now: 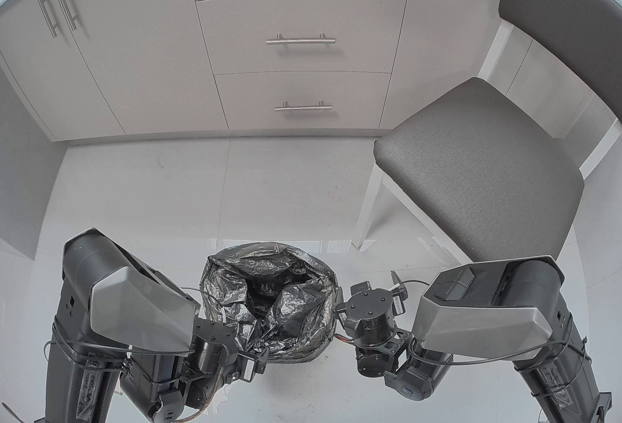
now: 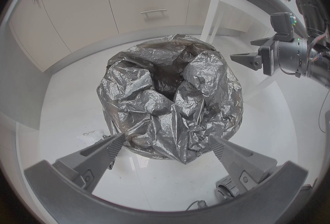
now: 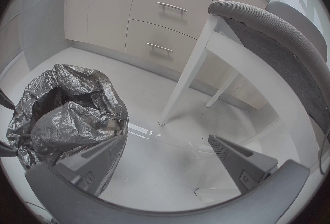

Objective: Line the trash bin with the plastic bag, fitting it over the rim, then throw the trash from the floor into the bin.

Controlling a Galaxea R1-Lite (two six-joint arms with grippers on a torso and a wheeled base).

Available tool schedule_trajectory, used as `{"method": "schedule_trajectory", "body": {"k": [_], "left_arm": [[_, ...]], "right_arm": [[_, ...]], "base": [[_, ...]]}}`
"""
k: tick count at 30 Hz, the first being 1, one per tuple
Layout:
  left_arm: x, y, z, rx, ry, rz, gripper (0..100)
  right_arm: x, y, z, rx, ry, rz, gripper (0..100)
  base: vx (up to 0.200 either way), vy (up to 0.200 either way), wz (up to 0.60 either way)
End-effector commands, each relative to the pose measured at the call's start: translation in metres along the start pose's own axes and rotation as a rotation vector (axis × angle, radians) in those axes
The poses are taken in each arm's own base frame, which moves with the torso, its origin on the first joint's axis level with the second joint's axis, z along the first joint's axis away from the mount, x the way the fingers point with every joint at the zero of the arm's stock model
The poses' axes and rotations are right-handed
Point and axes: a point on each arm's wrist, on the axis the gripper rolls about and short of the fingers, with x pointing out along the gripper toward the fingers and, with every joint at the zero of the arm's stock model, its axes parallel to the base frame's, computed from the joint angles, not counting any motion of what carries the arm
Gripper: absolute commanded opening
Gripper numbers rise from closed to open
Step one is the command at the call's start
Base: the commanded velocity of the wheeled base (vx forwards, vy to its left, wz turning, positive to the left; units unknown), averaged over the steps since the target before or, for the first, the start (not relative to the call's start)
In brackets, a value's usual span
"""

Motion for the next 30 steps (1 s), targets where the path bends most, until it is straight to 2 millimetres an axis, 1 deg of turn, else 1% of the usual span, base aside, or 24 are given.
{"method": "schedule_trajectory", "body": {"k": [1, 5, 8, 10, 12, 13, 14, 15, 16, 17, 19, 22, 23, 25, 26, 27, 30], "left_arm": [[-0.004, -0.001, 0.000, 0.003, 0.004, -0.004, 100], [-0.006, 0.000, 0.006, -0.012, -0.021, -0.004, 100], [-0.014, 0.001, 0.018, -0.029, -0.066, -0.011, 100], [-0.022, 0.003, 0.025, -0.037, -0.092, -0.014, 100], [-0.030, 0.005, 0.028, -0.039, -0.102, -0.014, 100], [-0.030, 0.006, 0.028, -0.040, -0.102, -0.013, 100], [-0.033, 0.008, 0.029, -0.045, -0.106, -0.007, 100], [-0.033, 0.008, 0.029, -0.045, -0.106, -0.007, 100], [-0.037, 0.014, 0.031, -0.056, -0.111, 0.008, 100], [-0.037, 0.015, 0.031, -0.058, -0.111, 0.013, 100], [-0.040, 0.022, 0.033, -0.072, -0.115, 0.052, 100], [-0.041, 0.031, 0.036, -0.092, -0.124, 0.084, 100], [-0.040, 0.031, 0.036, -0.094, -0.124, 0.086, 100], [-0.039, 0.036, 0.036, -0.102, -0.123, 0.102, 100], [-0.039, 0.036, 0.036, -0.102, -0.123, 0.103, 100], [-0.040, 0.036, 0.035, -0.101, -0.120, 0.104, 100], [-0.044, 0.036, 0.032, -0.091, -0.107, 0.100, 100]], "right_arm": [[-0.002, 0.002, 0.000, 0.005, -0.010, 0.006, 100], [-0.006, 0.002, 0.001, 0.002, -0.012, 0.012, 100], [-0.008, 0.001, 0.003, 0.013, -0.023, 0.015, 100], [-0.015, 0.003, 0.008, 0.027, -0.049, 0.032, 100], [-0.026, 0.010, 0.012, 0.024, -0.080, 0.080, 100], [-0.026, 0.010, 0.012, 0.025, -0.083, 0.083, 100], [-0.033, 0.017, 0.014, 0.018, -0.104, 0.119, 100], [-0.033, 0.017, 0.014, 0.018, -0.104, 0.119, 100], [-0.042, 0.026, 0.016, 0.009, -0.126, 0.154, 100], [-0.045, 0.028, 0.016, 0.008, -0.129, 0.161, 100], [-0.060, 0.040, 0.019, 0.000, -0.155, 0.224, 100], [-0.071, 0.051, 0.022, -0.004, -0.177, 0.272, 100], [-0.071, 0.052, 0.022, -0.005, -0.179, 0.276, 100], [-0.073, 0.062, 0.020, -0.016, -0.193, 0.291, 100], [-0.073, 0.063, 0.020, -0.017, -0.194, 0.291, 100], [-0.070, 0.068, 0.020, -0.012, -0.204, 0.290, 100], [-0.065, 0.071, 0.019, 0.001, -0.211, 0.283, 100]], "base": [[0.000, 0.000, 0.00], [0.000, 0.000, 0.00], [0.000, 0.000, 0.00], [0.000, 0.000, 0.00], [0.000, 0.000, 0.00], [0.000, 0.000, 0.00], [0.000, 0.000, 0.00], [0.000, 0.000, 0.00], [0.000, 0.000, 0.00], [0.000, 0.000, 0.00], [0.000, 0.000, 0.00], [0.000, 0.000, 0.00], [0.000, 0.000, 0.00], [0.000, 0.000, 0.00], [0.000, 0.000, 0.00], [0.000, 0.000, 0.00], [0.000, 0.000, 0.00]]}}
